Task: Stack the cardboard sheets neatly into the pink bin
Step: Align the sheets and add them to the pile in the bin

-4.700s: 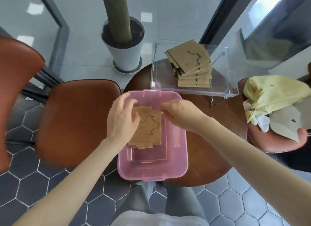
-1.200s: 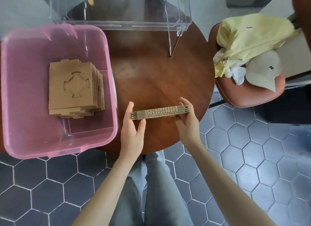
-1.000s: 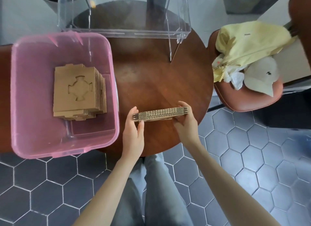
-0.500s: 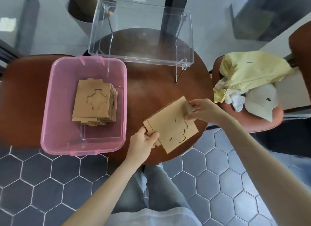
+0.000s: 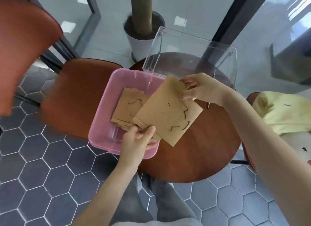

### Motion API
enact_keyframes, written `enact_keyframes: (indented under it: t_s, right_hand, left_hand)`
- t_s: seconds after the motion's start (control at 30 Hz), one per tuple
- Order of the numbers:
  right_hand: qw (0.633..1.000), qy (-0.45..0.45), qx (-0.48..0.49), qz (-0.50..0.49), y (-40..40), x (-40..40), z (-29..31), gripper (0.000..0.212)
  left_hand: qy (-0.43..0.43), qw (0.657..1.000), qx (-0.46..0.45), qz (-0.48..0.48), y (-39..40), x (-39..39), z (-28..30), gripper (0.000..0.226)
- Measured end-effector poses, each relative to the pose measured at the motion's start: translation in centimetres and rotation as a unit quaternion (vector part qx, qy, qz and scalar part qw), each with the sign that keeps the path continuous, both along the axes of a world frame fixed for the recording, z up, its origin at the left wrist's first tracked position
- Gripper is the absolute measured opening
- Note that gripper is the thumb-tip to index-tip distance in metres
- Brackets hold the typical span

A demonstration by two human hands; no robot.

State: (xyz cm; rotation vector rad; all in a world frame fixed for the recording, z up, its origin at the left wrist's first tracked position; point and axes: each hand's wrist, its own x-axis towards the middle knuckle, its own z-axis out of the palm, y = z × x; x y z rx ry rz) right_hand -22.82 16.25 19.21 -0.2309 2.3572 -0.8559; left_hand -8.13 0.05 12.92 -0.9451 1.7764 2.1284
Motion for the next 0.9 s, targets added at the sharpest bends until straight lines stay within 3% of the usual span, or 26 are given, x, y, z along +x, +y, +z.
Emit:
enact_keyframes:
  t_s: [0.1, 0.27, 0.43, 0.5, 0.63, 0.9]
  right_hand:
    - [0.999, 0.039, 0.004, 0.002, -4.1, -1.0, -0.9, 0.046]
    - [0.995, 0.091, 0.013, -0.048, -10.3, -2.3, -4.3, 0.046]
    - [0.993, 0.102, 0.029, -0.052, -13.8, -3.1, -8.2, 0.039]
    - [0.994, 0.094, 0.029, -0.05, -14.6, -3.3, -9.8, 0.037]
    - [0.995, 0.08, 0.043, -0.05, -15.9, -3.2, -12.3, 0.037]
    - [0.988, 0.112, 0.046, -0.097, -16.5, -2.8, -15.3, 0.029]
  left_hand:
    - [-0.022, 0.998, 0.006, 0.058, -2.5, -1.0, -0.3, 0.018]
    - [-0.077, 0.986, 0.07, 0.127, -6.3, -3.0, -1.6, 0.01]
    - [-0.134, 0.961, 0.17, 0.175, -8.6, -5.4, -3.4, 0.029]
    - [-0.169, 0.949, 0.213, 0.156, -9.2, -5.9, -4.1, 0.042]
    - [-0.232, 0.949, 0.208, 0.055, -10.2, -6.6, -5.7, 0.063]
    - [-0.292, 0.945, 0.145, -0.008, -10.8, -7.2, -7.4, 0.066]
